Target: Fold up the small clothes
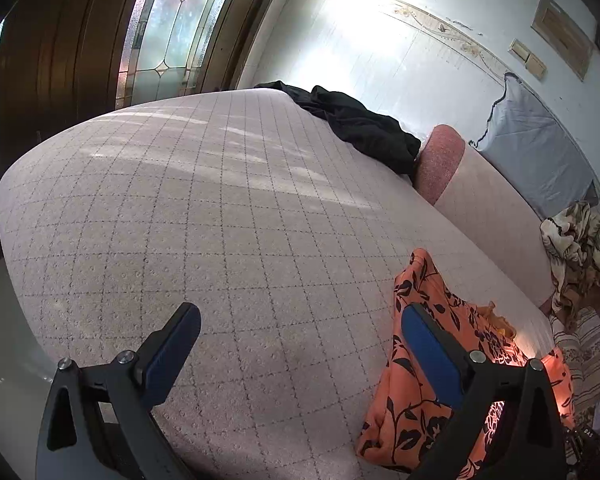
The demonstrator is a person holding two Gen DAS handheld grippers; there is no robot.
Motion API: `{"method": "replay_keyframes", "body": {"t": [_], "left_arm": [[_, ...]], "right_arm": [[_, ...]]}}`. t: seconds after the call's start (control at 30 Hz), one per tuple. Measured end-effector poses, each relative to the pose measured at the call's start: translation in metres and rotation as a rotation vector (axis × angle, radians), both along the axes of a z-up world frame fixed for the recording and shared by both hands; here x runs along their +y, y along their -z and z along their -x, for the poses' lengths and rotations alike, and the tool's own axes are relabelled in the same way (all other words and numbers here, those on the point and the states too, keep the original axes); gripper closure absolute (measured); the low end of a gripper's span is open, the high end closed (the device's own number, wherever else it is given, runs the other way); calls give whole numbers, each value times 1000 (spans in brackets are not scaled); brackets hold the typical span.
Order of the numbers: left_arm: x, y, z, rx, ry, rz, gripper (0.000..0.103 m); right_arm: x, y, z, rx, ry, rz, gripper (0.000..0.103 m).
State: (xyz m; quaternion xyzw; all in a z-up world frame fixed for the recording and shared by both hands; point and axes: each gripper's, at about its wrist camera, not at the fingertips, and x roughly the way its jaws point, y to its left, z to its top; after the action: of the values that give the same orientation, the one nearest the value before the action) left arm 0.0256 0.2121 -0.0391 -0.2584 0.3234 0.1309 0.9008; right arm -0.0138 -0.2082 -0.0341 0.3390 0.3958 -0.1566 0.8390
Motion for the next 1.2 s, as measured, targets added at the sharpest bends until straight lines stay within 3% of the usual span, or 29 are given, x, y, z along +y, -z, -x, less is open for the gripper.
{"method": "replay_keyframes", "body": {"t": [0.03, 0.2, 0.23, 0.4, 0.47, 0.5, 0.57, 0.67, 0.8, 0.87, 0.97, 1.07, 1.1, 1.13, 1.2], "left_arm": [[-1, 1, -1, 5, 4, -2, 3], [-10, 3, -4, 25, 23, -33, 3], [-12, 3, -4, 27, 25, -39, 3], [-19, 4, -6, 34, 34, -68, 3], [-21, 3, -6, 31, 39, -79, 3], [-21, 3, -5, 32, 40, -82, 3], [-20, 3, -4, 32, 36, -78, 3], [-14, 2, -1, 22, 19, -55, 3], [-5, 0, 3, 2, -10, -26, 3], [1, -2, 7, -13, -34, -14, 3], [12, -3, 13, -30, -75, 25, 3], [20, 1, 14, -21, -90, 64, 3], [20, 2, 14, -17, -87, 68, 3], [20, 2, 14, -18, -83, 65, 3], [19, 1, 13, -25, -73, 62, 3]], "right_arm": [[-10, 12, 11, -6, 21, -74, 25], [-34, 43, 41, -116, 118, -346, 22], [-36, 45, 39, -134, 117, -376, 18], [-47, 53, 20, -159, 146, -451, 21], [-46, 53, 3, -117, 129, -410, 50], [-47, 54, -6, -86, 110, -397, 85], [-44, 49, -24, -57, 73, -339, 88], [-12, -2, -47, -98, -57, -139, 90], [100, -88, -76, -209, -353, 194, 90], [174, -105, -81, -235, -521, 338, 90], [280, -80, -79, -179, -771, 483, 90], [356, -4, -77, 10, -982, 538, 90], [368, 12, -74, 35, -993, 559, 88], [375, 9, -66, -8, -971, 617, 89], [367, -2, -74, -1, -951, 524, 89]]}}
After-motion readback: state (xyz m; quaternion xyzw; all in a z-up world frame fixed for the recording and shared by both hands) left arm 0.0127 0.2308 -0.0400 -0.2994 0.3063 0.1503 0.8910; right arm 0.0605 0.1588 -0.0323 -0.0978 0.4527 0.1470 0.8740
